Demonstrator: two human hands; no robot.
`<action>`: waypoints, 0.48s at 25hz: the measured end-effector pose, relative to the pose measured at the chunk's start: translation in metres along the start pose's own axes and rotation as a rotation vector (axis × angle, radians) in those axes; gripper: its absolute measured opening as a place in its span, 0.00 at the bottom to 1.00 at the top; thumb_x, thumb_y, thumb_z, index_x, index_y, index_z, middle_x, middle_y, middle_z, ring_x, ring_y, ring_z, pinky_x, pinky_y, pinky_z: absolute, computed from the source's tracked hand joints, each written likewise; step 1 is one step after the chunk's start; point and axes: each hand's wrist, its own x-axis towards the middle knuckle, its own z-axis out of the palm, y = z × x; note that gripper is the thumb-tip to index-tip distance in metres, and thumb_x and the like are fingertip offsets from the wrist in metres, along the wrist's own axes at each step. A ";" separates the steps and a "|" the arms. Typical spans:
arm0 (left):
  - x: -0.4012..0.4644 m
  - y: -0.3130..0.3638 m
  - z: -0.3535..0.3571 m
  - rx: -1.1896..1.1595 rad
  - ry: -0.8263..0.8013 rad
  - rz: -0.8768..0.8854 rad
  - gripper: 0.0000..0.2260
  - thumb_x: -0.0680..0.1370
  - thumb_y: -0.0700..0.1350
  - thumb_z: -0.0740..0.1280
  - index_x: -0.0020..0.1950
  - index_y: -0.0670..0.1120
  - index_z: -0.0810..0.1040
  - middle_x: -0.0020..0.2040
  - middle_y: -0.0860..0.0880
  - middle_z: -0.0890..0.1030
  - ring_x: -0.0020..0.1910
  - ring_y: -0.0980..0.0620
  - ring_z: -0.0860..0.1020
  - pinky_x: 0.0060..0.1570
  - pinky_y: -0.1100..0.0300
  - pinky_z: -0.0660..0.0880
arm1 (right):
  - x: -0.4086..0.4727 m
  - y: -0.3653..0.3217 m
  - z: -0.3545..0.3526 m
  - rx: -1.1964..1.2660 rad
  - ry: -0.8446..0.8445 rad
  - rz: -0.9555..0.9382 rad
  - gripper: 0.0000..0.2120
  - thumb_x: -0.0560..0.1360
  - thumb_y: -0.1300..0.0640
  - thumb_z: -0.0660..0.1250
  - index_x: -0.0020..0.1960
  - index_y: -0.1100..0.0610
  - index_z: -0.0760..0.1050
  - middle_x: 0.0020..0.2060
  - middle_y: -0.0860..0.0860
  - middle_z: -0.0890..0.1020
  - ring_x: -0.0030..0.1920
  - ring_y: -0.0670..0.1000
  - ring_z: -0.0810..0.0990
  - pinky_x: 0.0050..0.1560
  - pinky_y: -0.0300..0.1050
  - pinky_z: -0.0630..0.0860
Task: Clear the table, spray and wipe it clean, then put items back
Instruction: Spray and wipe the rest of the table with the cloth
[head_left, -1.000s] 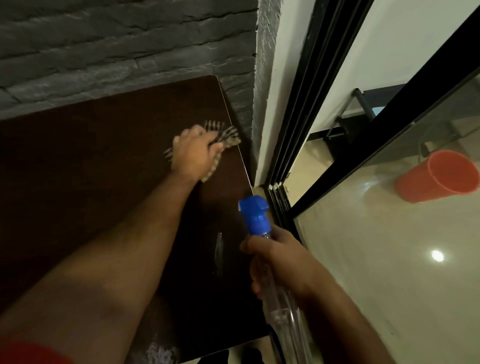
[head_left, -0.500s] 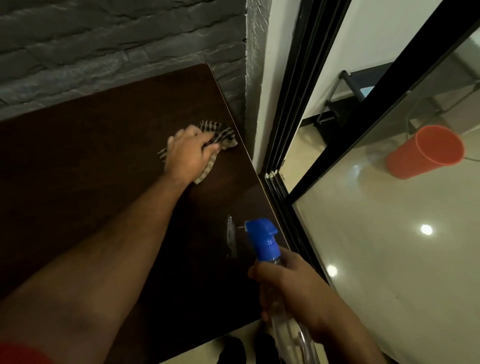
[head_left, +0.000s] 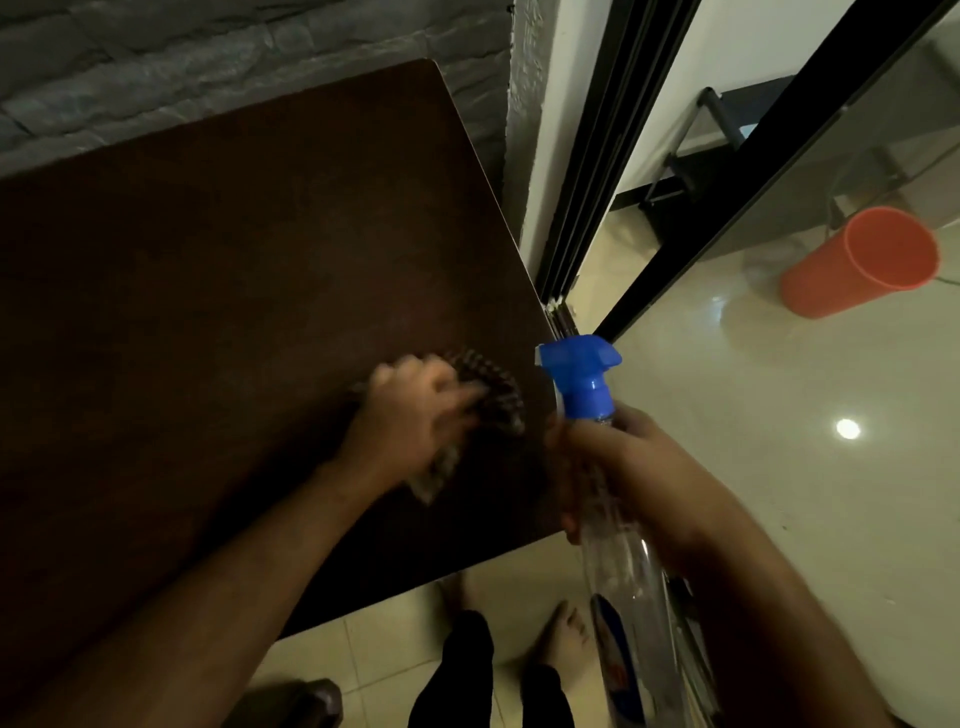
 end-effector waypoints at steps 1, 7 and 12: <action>0.016 -0.016 -0.003 0.030 0.050 -0.129 0.17 0.77 0.56 0.59 0.61 0.53 0.79 0.50 0.48 0.76 0.48 0.43 0.74 0.46 0.52 0.64 | -0.002 0.003 -0.003 -0.011 -0.002 -0.001 0.09 0.74 0.60 0.66 0.52 0.59 0.71 0.30 0.60 0.75 0.28 0.58 0.75 0.33 0.52 0.74; 0.108 0.023 0.000 0.019 0.012 -0.369 0.16 0.79 0.55 0.60 0.66 0.55 0.73 0.59 0.49 0.73 0.57 0.48 0.70 0.56 0.52 0.63 | -0.008 0.016 0.003 -0.023 -0.037 0.014 0.10 0.74 0.59 0.67 0.53 0.58 0.70 0.30 0.60 0.75 0.27 0.58 0.75 0.33 0.52 0.73; 0.016 -0.006 -0.009 0.056 -0.023 -0.228 0.16 0.79 0.55 0.61 0.65 0.53 0.75 0.57 0.49 0.74 0.56 0.47 0.70 0.54 0.51 0.62 | -0.017 0.024 -0.002 -0.021 -0.096 0.045 0.09 0.74 0.59 0.67 0.54 0.56 0.71 0.32 0.59 0.76 0.28 0.57 0.75 0.36 0.53 0.73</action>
